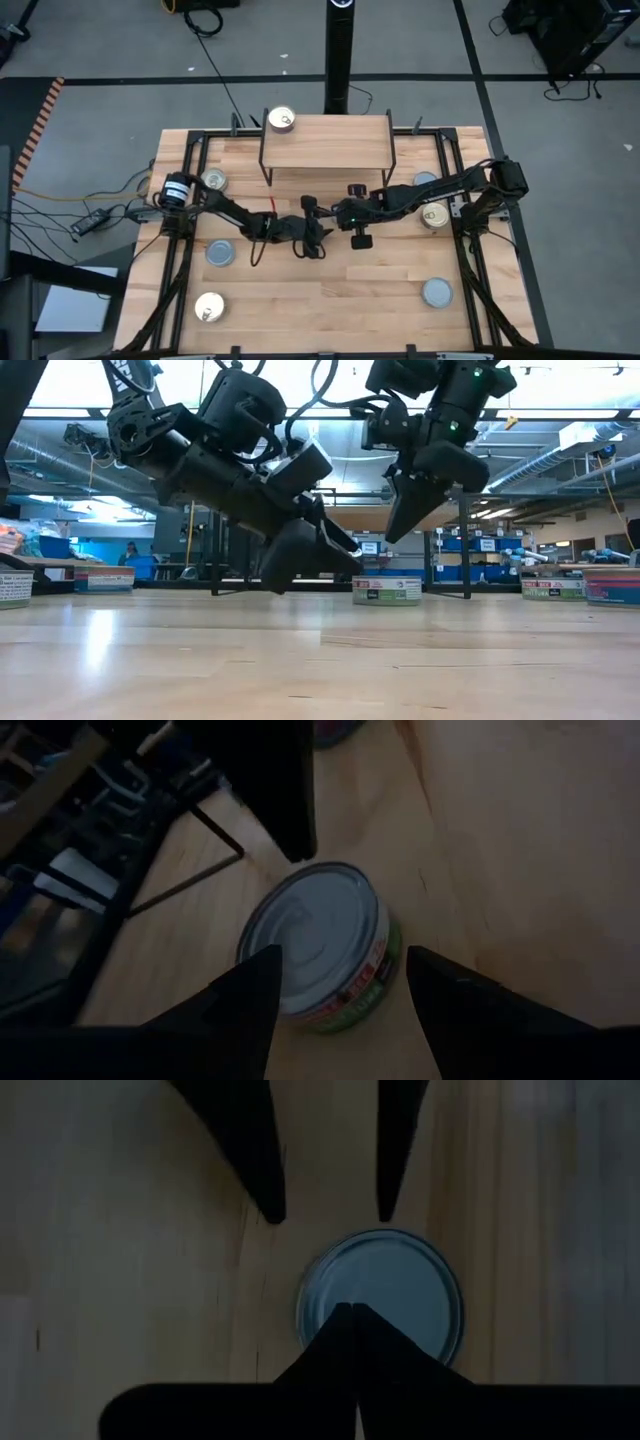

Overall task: Stack canned seafood by type on shelf
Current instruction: Put the center green tuna can on the shelf

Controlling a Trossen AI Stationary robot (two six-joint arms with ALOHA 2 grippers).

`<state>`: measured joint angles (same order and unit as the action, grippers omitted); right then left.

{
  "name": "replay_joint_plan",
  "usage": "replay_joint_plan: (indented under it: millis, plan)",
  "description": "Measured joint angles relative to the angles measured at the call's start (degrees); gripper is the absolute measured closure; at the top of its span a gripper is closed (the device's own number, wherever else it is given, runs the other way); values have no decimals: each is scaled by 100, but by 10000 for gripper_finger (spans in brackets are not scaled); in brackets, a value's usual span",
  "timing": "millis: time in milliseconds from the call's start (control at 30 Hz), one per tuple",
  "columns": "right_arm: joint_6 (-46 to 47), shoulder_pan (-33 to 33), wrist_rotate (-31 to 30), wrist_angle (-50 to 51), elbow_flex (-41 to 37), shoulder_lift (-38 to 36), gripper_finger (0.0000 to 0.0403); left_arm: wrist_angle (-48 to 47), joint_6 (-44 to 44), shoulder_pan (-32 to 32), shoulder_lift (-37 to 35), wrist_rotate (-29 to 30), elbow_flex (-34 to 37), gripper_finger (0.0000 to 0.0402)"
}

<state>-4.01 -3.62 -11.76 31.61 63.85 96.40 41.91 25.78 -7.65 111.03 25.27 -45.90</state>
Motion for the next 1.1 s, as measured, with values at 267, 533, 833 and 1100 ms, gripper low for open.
replay_joint_plan:
  millis: [267, 533, 833, 1100]
  plan:
    - [279, 50, 597, 280, 56, 0, 390, -70, 232, -66, 36, 31, -1, 176]
    - [215, -40, 325, 271, -85, 1, 268, -112, 223, -66, 36, 31, -1, 176]
    - [-110, -59, 340, -130, -450, 2, 259, -107, 212, -66, 36, 29, -1, 176]
    - [-397, -33, 232, -518, -700, 2, 279, -107, 208, -66, 36, 12, -1, 176]
